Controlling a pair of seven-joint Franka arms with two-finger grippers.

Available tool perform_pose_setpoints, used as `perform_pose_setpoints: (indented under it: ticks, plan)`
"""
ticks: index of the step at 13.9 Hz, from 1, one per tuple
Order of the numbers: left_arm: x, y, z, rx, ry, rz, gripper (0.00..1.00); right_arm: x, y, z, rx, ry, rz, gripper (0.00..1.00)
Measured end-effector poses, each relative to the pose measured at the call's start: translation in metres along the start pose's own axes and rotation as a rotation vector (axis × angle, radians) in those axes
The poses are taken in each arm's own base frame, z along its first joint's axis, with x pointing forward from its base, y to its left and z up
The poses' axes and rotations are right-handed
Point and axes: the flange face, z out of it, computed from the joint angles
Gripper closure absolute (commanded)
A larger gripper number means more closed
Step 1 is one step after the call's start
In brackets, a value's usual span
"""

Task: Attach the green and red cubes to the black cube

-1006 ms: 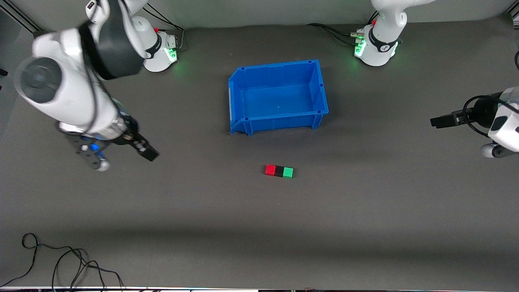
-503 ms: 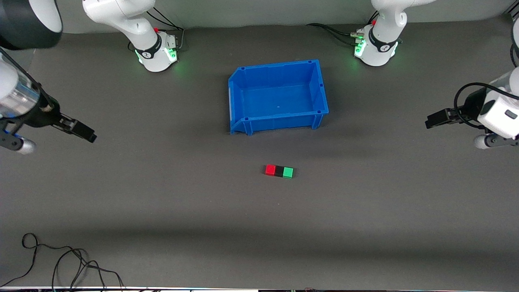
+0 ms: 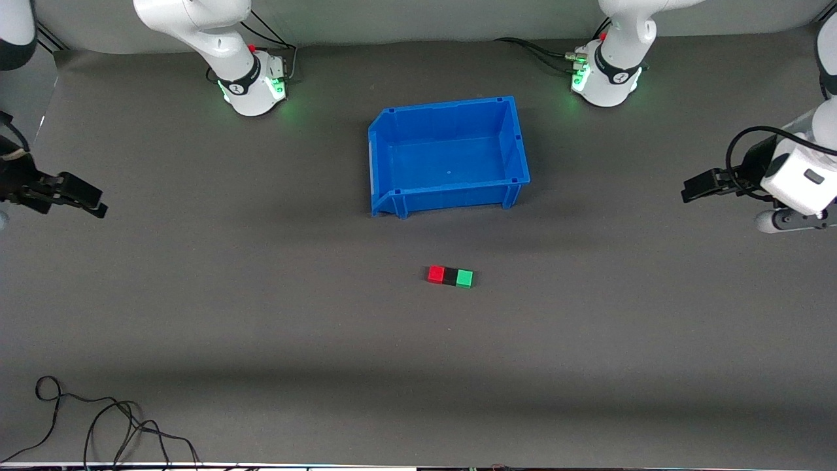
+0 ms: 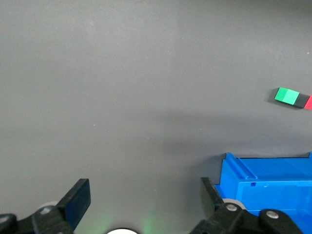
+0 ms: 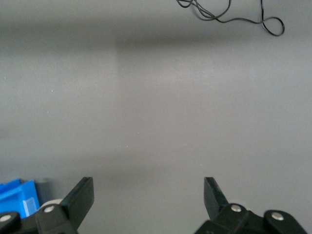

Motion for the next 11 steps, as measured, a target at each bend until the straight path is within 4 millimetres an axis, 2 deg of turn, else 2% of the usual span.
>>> perform_pose_setpoints:
  ticks: [2,7,11]
  plan:
    - [-0.001,0.008,-0.001,0.024,0.009,0.017,0.00,-0.001,0.001,-0.002,0.009,0.002,-0.040,0.00]
    - [0.003,-0.009,-0.004,0.026,0.026,0.061,0.00,-0.002,0.000,-0.004,0.010,0.005,-0.044,0.00]
    - [0.003,-0.011,-0.004,0.026,0.026,0.061,0.00,-0.003,-0.002,-0.001,0.011,0.000,-0.038,0.00]
